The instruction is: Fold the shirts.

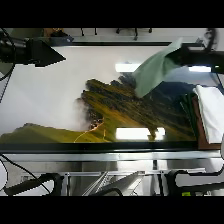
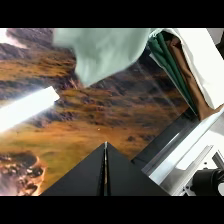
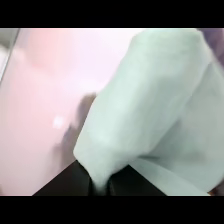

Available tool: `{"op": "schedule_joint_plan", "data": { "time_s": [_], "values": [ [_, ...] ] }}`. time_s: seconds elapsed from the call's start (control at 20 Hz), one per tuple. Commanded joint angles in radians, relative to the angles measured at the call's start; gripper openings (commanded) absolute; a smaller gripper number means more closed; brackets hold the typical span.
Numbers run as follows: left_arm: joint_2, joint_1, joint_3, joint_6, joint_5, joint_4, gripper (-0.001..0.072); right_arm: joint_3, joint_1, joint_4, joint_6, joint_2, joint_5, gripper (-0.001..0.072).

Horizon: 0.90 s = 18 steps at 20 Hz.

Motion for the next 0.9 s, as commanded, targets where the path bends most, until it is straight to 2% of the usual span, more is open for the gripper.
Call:
{"op": "schedule_joint_plan", "data": {
  "time_s": [0.0,0.2,0.5,0.65,0.85],
  "values": [
    [0.0,0.001,0.0,0.001,0.0,0.0,0.0014,0.098,-0.225,0.006,0.088,-0.013,-0.046,0.0018],
    [0.0,0.001,0.0,0.001,0.0,0.001,0.0014,0.098,-0.44,-0.003,0.185,-0.044,-0.036,0.0018],
    [-0.002,0.001,-0.014,0.002,0.003,-0.001,0.0014,0.098,-0.612,-0.144,0.438,0.039,0.109,0.0018],
    [-0.002,0.0,-0.087,0.002,0.003,0.0,0.0014,0.098,-0.669,-0.24,0.458,0.114,0.188,0.0018],
    [-0.002,0.0,-0.199,0.003,0.004,-0.002,0.0014,0.082,-0.678,-0.526,0.48,0.16,0.386,0.0018]
  ]
}}
